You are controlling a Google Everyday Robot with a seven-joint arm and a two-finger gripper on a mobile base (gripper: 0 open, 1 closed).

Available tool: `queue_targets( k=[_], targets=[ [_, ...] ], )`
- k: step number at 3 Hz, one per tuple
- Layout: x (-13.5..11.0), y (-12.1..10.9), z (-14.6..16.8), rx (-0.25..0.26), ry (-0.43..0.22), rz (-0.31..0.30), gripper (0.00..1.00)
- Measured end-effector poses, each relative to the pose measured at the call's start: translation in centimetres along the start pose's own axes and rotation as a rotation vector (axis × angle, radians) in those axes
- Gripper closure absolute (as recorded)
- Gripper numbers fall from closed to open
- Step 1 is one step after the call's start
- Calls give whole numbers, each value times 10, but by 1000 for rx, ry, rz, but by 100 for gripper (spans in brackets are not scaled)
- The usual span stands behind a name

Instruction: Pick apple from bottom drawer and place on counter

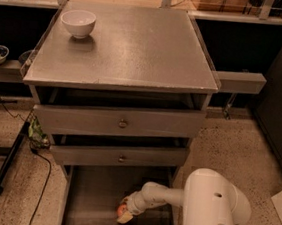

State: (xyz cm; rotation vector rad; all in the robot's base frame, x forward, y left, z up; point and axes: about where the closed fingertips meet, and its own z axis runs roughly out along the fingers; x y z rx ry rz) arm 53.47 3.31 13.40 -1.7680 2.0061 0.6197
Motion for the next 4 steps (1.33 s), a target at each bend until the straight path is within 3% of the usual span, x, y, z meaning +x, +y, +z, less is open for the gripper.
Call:
queue_targets(
  k=[2,3,4],
  targets=[
    [-21,-3,-34,43,10,-8,100],
    [-52,13,-94,86,40,-7,100],
    [-51,12,-93,86,39,-7,100]
  ],
)
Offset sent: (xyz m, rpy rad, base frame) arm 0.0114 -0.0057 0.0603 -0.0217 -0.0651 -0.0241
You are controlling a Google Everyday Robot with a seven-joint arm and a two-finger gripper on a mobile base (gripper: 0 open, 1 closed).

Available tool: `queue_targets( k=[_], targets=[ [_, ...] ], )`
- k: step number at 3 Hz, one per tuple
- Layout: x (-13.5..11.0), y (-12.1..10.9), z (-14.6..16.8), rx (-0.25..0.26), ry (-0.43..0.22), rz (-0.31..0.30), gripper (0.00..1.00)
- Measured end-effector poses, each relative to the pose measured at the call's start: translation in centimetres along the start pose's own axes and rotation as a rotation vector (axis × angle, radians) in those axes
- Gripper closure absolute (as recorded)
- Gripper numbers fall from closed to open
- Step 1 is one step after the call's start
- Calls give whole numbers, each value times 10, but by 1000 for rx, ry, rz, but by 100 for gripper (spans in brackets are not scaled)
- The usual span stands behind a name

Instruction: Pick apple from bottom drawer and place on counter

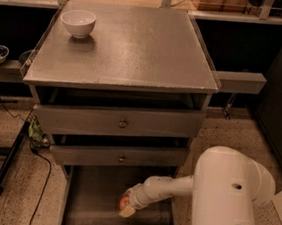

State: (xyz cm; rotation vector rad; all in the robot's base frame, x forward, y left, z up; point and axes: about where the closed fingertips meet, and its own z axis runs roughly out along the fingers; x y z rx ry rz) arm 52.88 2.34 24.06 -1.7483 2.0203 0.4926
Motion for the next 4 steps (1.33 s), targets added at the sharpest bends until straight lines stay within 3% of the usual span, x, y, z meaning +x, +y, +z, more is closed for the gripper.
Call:
queue_targets(
  k=[1,2,3,4],
  targets=[
    [1,-3,-17,20,-21,8,100],
    [10,-10,-54,83,-18,27,100],
    [21,-17,-93,154,-2,53,100],
    [33,-29,-162,273,57,64,100]
  ],
)
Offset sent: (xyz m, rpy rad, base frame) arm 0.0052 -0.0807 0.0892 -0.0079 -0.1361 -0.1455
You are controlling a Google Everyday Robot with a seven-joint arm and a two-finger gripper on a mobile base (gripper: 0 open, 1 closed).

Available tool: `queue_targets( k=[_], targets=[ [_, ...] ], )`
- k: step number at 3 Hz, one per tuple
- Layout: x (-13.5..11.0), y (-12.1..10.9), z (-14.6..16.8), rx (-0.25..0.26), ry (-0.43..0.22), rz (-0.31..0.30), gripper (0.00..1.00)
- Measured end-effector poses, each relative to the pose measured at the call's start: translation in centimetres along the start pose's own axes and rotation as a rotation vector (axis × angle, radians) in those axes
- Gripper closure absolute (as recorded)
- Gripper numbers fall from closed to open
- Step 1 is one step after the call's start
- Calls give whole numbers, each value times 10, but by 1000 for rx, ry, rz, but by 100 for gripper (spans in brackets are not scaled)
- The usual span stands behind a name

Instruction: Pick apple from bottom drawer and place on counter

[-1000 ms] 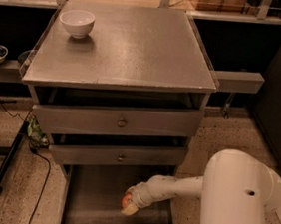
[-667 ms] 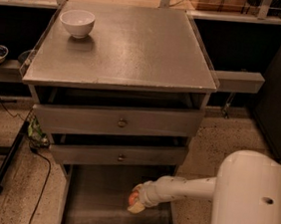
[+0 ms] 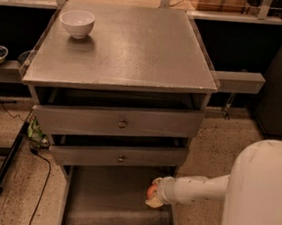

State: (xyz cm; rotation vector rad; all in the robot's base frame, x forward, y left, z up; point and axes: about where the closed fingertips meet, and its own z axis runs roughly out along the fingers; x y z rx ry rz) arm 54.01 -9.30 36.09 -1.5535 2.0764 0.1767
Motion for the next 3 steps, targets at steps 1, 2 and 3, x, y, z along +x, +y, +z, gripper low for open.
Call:
queue_targets(
  k=[1,2,3],
  targets=[
    [0,1,2,-4,-2,1,100],
    [-5,-2,-5,4,8,-14,100],
    [-18,-10,-32,40,23,-44,100]
  ],
)
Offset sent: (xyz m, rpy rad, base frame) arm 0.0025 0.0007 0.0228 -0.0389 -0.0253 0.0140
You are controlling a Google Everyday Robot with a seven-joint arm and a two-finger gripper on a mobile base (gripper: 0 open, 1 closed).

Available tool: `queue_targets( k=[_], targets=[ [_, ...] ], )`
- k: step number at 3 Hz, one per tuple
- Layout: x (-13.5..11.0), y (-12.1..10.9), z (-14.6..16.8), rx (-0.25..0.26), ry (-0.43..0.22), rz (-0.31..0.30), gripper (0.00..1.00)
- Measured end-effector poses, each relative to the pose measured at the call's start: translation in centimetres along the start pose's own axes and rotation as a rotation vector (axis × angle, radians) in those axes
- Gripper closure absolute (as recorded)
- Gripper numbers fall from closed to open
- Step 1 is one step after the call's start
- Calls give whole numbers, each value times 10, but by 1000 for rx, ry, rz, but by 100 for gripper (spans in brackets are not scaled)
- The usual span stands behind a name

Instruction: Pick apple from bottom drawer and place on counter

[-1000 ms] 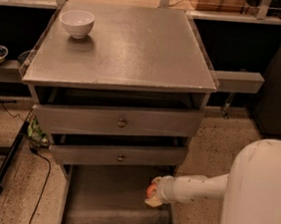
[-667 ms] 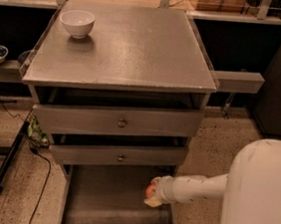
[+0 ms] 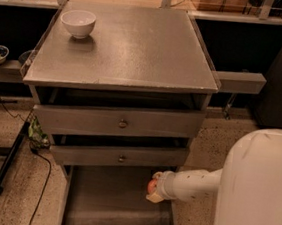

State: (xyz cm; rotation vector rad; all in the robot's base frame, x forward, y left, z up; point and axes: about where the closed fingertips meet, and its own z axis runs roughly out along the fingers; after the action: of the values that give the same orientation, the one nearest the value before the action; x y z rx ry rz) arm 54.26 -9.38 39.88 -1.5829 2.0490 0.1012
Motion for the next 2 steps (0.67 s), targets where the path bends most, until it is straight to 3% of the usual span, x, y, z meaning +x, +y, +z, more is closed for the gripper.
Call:
queue_targets(
  k=[2],
  targets=[
    [-43,-20,-93,132,4,-135,100]
  ],
)
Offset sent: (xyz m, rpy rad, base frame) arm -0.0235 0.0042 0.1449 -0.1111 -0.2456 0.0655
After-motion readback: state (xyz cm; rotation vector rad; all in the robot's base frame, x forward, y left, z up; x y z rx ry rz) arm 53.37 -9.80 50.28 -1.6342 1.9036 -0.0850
